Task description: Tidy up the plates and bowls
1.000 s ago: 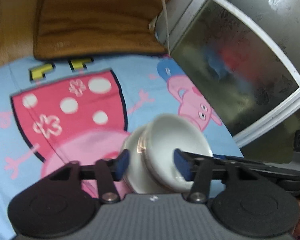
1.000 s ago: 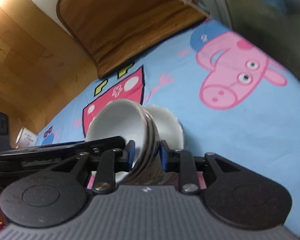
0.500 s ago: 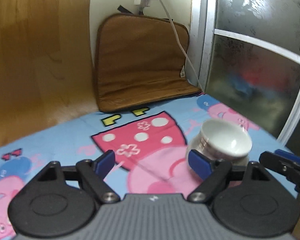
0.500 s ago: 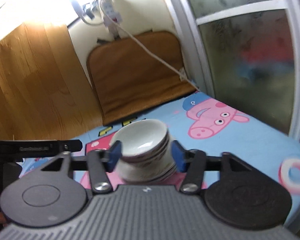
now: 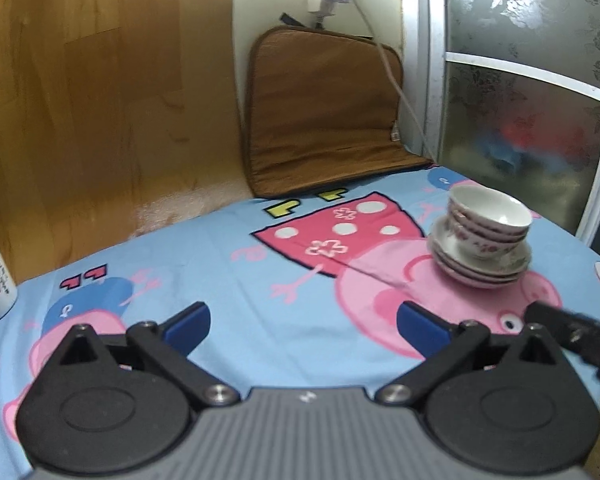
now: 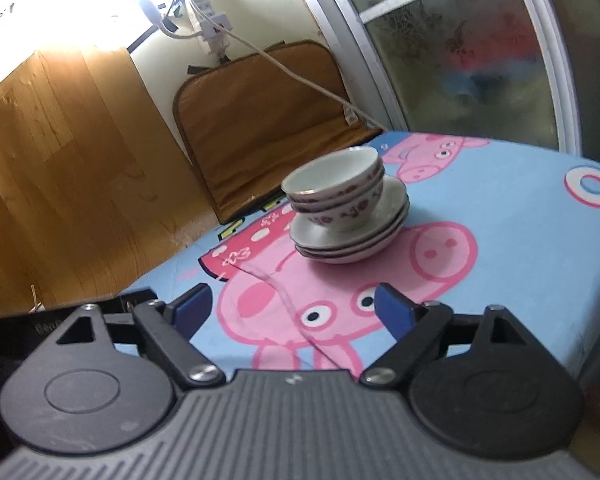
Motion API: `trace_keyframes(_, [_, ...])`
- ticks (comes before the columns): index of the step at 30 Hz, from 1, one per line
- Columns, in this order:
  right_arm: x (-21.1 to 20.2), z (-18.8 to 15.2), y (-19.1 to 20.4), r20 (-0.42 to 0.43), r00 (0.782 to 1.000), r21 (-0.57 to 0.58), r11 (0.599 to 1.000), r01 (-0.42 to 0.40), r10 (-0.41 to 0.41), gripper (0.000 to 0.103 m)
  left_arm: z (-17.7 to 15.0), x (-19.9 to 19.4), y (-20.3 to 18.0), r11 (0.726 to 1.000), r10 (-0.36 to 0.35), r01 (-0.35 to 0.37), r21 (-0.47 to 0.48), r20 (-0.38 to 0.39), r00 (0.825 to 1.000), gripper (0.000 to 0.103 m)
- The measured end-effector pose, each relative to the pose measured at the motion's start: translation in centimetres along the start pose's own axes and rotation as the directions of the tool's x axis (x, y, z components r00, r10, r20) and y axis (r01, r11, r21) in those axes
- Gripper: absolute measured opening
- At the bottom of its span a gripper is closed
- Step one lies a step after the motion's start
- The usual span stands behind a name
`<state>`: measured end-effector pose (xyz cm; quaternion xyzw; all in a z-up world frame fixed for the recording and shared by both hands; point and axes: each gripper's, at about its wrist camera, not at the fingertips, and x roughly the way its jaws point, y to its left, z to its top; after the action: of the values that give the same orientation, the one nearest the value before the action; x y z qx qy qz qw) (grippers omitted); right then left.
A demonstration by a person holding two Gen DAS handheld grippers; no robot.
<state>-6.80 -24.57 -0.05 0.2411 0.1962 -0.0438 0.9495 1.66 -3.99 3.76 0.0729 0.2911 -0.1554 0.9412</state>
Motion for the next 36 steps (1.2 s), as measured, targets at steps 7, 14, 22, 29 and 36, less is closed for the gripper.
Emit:
trace_keyframes(7, [-1.2, -0.3, 1.8, 0.049, 0.997, -0.007, 0.999, 0.053, -0.053, 0.098, 1.0, 0.5, 1.2, 0.998, -0.005, 0.004, 0.060, 0.013, 1.000, 0.103])
trace_keyframes(14, [-1.6, -0.3, 2.9, 0.089, 0.989, -0.024, 0.992, 0.123, -0.120, 0.099, 2.2, 1.1, 1.3, 0.996, -0.077, 0.076, 0.046, 0.019, 0.997, 0.103])
trace_keyframes(22, [-1.0, -0.6, 3.7, 0.105, 0.982, -0.038, 0.986, 0.164, -0.160, 0.099, 0.9, 1.5, 1.0, 0.994, -0.074, 0.073, 0.085, 0.007, 0.997, 0.103])
trace_keyframes(29, [-0.6, -0.7, 3.6, 0.086, 0.983, -0.043, 0.985, 0.165, -0.161, 0.099, 0.8, 1.4, 1.0, 0.994, -0.058, 0.056, 0.093, 0.013, 0.998, 0.103])
trace_keyframes(36, [-0.4, -0.6, 3.2, 0.078, 0.983, -0.034, 0.985, 0.168, -0.165, 0.099, 0.4, 1.9, 0.6, 0.992, -0.051, 0.052, 0.118, -0.009, 0.999, 0.103])
